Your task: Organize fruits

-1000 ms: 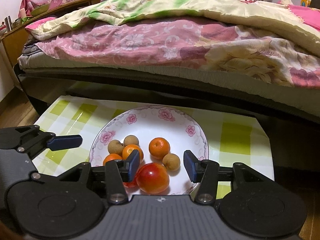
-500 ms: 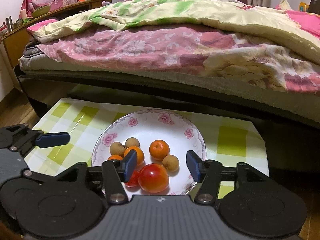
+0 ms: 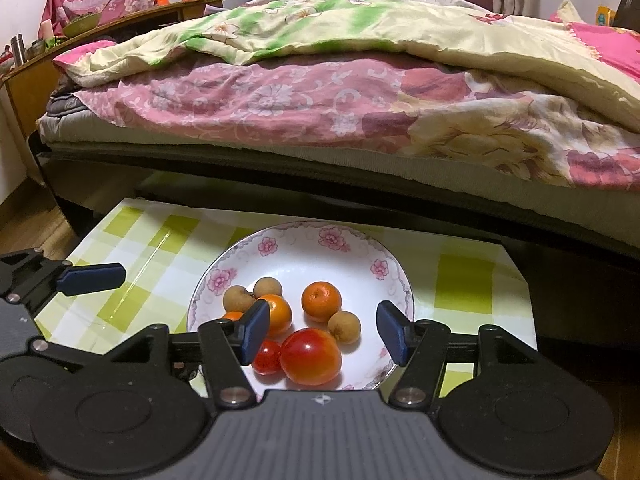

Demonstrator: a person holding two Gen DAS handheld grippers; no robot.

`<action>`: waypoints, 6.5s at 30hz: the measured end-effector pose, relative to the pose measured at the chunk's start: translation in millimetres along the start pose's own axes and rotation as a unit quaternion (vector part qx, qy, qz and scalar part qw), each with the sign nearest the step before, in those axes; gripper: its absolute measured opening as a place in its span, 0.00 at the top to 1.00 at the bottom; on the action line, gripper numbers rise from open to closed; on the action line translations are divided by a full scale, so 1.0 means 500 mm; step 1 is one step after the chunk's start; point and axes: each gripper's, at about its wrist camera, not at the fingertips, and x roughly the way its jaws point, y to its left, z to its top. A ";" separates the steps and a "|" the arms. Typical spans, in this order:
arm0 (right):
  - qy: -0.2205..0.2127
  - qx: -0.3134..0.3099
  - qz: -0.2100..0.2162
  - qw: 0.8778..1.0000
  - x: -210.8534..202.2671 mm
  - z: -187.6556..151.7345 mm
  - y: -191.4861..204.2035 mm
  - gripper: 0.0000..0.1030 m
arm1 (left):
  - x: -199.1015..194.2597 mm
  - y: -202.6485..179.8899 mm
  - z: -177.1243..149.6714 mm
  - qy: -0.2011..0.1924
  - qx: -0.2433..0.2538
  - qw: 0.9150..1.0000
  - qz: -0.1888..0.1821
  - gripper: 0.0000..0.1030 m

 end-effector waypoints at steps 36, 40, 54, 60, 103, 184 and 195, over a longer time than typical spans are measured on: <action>0.007 0.003 0.005 1.000 -0.037 -0.021 0.004 0.40 | -0.036 0.058 -0.052 0.028 -0.037 0.999 0.007 0.07; 0.021 0.002 0.014 1.000 -0.049 -0.046 0.011 0.40 | -0.045 0.064 -0.066 0.043 -0.045 0.998 0.005 0.07; 0.079 -0.033 0.038 0.996 0.029 -0.108 0.058 0.39 | -0.036 0.071 -0.099 0.066 -0.045 0.997 -0.018 0.07; 0.082 -0.039 0.042 0.995 0.059 -0.113 0.066 0.39 | -0.021 0.079 -0.109 0.074 -0.046 0.996 -0.019 0.07; 0.116 -0.053 0.034 0.991 -0.026 -0.165 0.049 0.66 | -0.026 0.034 -0.167 0.114 -0.031 0.990 -0.077 0.67; 0.070 -0.047 0.027 0.996 -0.061 -0.077 0.012 0.65 | -0.036 0.008 -0.074 0.073 -0.046 0.990 -0.108 0.69; 0.065 -0.044 0.026 0.997 -0.016 -0.042 0.005 0.65 | 0.013 -0.001 -0.027 0.060 -0.041 0.992 -0.105 0.69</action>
